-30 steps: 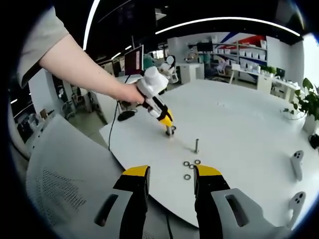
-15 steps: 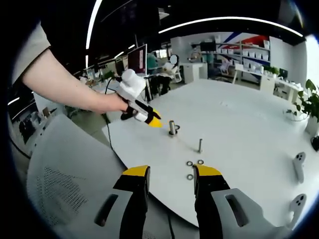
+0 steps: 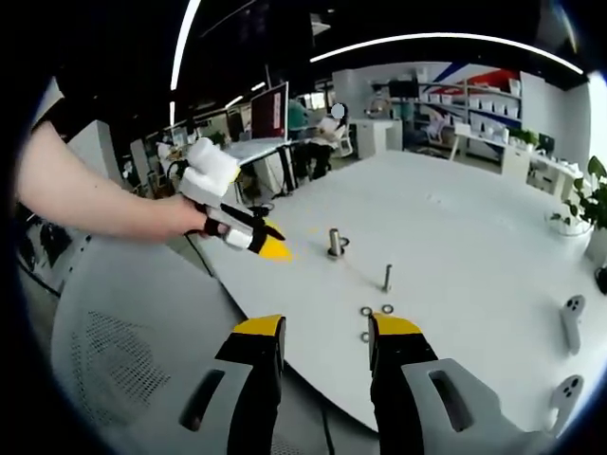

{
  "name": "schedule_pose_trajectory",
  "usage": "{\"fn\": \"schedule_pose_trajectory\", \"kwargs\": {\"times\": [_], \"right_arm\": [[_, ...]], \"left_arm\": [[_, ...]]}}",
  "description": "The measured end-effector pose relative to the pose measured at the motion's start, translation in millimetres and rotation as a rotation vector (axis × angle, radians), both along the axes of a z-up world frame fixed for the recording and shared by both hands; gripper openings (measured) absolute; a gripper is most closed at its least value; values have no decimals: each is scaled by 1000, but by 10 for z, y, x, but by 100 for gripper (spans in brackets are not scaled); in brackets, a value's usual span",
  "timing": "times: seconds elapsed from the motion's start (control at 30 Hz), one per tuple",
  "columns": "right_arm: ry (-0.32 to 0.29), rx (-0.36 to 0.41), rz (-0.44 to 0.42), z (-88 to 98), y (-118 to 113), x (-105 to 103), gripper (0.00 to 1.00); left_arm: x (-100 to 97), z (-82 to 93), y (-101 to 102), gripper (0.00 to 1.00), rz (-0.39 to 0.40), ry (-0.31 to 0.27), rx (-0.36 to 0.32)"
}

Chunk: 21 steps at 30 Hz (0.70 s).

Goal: Place the washer onto the threaded stud by aligning its center hole with the stud, sliding it down to the base, and recovering from edge contact or off-axis alignment until the washer reaches the visible bottom stop.

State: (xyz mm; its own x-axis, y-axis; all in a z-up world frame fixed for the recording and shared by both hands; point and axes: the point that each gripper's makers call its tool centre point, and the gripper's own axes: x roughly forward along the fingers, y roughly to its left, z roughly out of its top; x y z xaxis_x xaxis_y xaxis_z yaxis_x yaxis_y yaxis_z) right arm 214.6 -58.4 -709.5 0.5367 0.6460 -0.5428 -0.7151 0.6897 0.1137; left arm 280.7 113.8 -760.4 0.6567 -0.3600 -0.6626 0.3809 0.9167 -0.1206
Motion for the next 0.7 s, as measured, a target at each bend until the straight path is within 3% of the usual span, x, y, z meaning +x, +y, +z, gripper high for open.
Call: {"fn": "schedule_pose_trajectory", "kwargs": {"times": [0.37, 0.53, 0.7], "right_arm": [[7, -8, 2, -21, -6, -6, 37], [14, -16, 19, -42, 18, -24, 37], [21, -16, -19, -45, -42, -2, 38]], "left_arm": [[-53, 194, 26, 31, -41, -53, 21], [41, 341, 17, 31, -71, -104, 23], [223, 301, 83, 31, -123, -125, 26]]}}
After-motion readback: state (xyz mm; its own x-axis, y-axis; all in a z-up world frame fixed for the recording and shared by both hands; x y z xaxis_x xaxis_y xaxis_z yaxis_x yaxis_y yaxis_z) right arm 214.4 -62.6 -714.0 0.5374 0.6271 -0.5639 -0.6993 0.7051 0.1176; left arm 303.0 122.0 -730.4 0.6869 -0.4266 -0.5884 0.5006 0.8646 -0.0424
